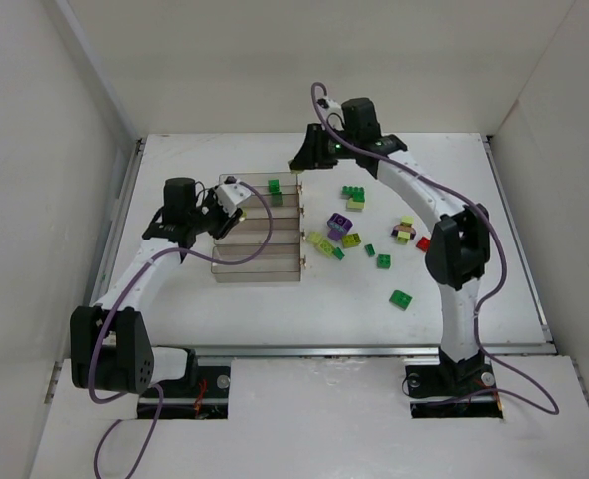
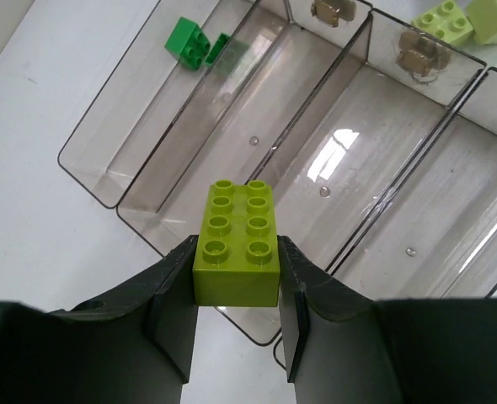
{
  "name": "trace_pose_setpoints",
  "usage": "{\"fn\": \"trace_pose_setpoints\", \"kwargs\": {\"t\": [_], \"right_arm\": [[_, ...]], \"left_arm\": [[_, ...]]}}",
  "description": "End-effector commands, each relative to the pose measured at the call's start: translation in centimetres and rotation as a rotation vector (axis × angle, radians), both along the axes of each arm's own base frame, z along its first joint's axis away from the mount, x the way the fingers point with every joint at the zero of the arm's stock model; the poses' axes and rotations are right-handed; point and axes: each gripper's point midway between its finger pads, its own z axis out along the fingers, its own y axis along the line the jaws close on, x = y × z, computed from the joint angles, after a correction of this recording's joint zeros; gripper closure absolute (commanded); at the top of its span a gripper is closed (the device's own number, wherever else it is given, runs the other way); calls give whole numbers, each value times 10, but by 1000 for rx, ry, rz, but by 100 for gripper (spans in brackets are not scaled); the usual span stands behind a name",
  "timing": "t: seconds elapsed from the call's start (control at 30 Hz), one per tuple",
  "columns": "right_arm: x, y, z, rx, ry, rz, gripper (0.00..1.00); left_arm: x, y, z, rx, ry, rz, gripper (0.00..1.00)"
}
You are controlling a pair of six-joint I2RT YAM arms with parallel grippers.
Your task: Sort the legos into containers by color
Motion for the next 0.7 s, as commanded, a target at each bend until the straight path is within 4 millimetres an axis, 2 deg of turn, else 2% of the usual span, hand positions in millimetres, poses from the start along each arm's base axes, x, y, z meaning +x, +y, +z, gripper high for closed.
{"fn": "trace_pose_setpoints", "kwargs": {"t": [0.0,0.03,0.07,0.17,0.23,0.27,0.3,0.33,0.4,0.43,0.53,0.57,0.63,0.67], "right_arm": [[9,21,-29,-50,15,-27,100],[11,26,-31,-59,13,-32,100],[11,33,-51,-84,44,-28,100],[10,45,-72,-127,51,-16,95],[8,54,-78,-153,34,-5,92],[8,52,-76,-159,34,-12,90],[9,52,-84,-169,38,-7,88],[6,57,-84,-170,37,2,82],[4,56,-92,-177,48,3,70],[4,56,-92,-177,48,3,53],[5,55,-98,-187,54,-4,35],[4,56,-97,-181,57,5,26],[3,55,-99,-186,64,5,19],[2,55,-92,-180,55,5,16]], "left_arm": [[6,7,16,-26,-44,63,100],[11,8,21,-34,-64,79,100],[13,10,23,-42,-67,105,100],[18,12,25,-53,-93,130,100],[22,15,28,-53,-110,152,100],[24,14,30,-55,-120,152,100],[24,14,30,-55,-120,152,100],[22,14,26,-60,-107,156,100],[25,14,30,-63,-126,156,100],[24,13,30,-68,-125,148,100],[25,12,27,-68,-125,148,100],[25,12,26,-68,-125,148,100],[26,11,29,-74,-133,139,100],[26,11,29,-74,-133,139,100]]}}
